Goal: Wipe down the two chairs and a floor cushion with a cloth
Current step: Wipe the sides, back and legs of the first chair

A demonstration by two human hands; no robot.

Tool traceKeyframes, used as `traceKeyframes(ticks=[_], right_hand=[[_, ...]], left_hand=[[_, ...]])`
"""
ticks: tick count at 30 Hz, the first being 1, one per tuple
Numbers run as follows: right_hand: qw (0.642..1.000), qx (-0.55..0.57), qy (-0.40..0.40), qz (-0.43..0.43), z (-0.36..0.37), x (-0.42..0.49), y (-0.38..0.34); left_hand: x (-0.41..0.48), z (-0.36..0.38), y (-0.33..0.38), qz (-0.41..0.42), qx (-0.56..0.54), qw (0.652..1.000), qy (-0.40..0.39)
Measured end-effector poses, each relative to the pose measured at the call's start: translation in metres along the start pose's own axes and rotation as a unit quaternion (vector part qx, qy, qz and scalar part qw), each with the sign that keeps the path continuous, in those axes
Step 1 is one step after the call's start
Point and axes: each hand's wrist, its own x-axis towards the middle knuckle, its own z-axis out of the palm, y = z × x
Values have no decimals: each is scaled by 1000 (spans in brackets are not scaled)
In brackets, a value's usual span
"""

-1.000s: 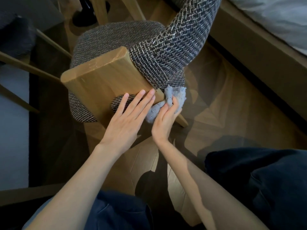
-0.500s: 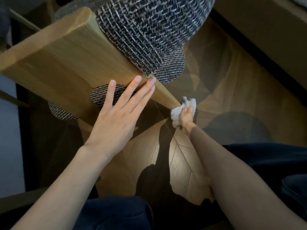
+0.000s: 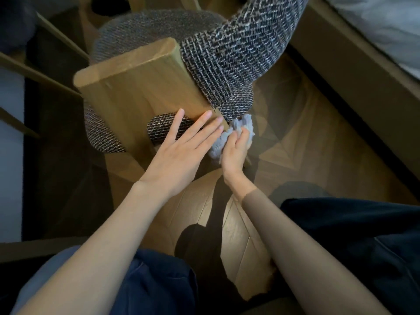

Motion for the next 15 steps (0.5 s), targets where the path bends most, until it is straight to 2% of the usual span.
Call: traceKeyframes(ticks=[4,8,11,15], right_hand=[[999,-4,-19,-36,-16,-22,-39],[995,29,-45,-85,-14,-50,-82],[997,63,-37,-28,-9,-66,-104],[993,87,-72,47,-2,-98,-118]], left_hand=[[-16,-22,-4,-29,-123,989,71],[-46,-40,-9,-127,-195,963,138],[-68,-50,-12,-226,-247,926,175],[-87,-56,-15,-294,-303,885,196]])
